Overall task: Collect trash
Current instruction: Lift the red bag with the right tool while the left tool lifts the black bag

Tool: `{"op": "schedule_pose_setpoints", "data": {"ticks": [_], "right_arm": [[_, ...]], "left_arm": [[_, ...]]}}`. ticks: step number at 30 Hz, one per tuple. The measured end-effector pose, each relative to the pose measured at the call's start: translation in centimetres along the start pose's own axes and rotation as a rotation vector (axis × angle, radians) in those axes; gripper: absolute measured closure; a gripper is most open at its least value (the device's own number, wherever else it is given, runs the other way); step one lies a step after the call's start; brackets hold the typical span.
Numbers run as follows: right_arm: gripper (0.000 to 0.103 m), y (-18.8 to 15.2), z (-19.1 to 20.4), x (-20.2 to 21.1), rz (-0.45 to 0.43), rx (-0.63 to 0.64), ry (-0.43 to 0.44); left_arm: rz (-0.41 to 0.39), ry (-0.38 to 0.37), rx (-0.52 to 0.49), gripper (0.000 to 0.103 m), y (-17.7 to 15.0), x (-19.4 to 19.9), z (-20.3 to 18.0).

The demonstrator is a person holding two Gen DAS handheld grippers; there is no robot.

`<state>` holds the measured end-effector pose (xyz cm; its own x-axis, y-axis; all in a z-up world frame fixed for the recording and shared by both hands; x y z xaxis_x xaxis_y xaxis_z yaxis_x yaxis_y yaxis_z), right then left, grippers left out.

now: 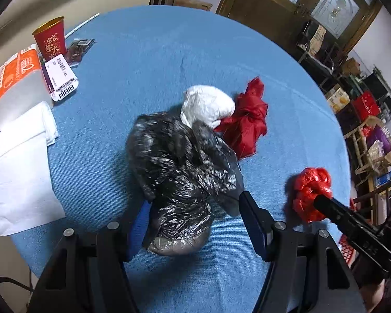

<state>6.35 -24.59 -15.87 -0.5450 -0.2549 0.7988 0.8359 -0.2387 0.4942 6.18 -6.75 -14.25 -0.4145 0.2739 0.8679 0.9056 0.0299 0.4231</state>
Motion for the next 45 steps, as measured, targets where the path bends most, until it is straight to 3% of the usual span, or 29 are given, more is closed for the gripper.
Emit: {"op": "schedule_pose_setpoints", "data": {"ticks": [3,6,9,11,19,29,45], "right_arm": [[0.045,0.0,0.4,-0.6,0.006,0.013,0.002],[0.045,0.0,0.7,-1.0,0.010,0.024,0.007],[0.047,-0.1,0.8,-1.1,0.007,0.039,0.015],[0.052,-0.2,0.9,-1.0,0.001,0.044,0.027],[0.053,0.3,0.5,0.7,-0.044,0.035,0.032],[0.053,0.4,1.6,2.6,-0.073,0.050,0.063],[0.053,1.3,1.2,6.2,-0.158,0.049,0.062]], "left_arm": [[0.004,0.020,-0.009,0.035,-0.4,-0.6,0.0],[0.016,0.035,0.007,0.057,-0.6,-1.1,0.4],[0.013,0.028,0.025,0.060,-0.7,-1.1,0.5],[-0.006,0.057,0.016,0.061,-0.7,-0.8,0.4],[-0.085,0.103,-0.035,0.061,-1.1,2.2,-1.4],[-0.199,0.187,-0.178,0.061,-1.3,5.9,-4.8],[-0.260,0.194,-0.265,0.061,-3.1,7.9,-7.6]]}}
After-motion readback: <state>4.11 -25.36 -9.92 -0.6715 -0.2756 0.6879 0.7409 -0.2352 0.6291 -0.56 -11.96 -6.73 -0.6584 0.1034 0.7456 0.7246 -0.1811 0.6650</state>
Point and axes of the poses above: each gripper's, at about its wrist camera, not at the fingertips, and x roughly against the way its jaws point, z to its left, y to its top, the point moved 7 cm from there along -x, roughly the way its jaws point, and after that the axes turned 2 degrees about -y, right-handed, at the moved point
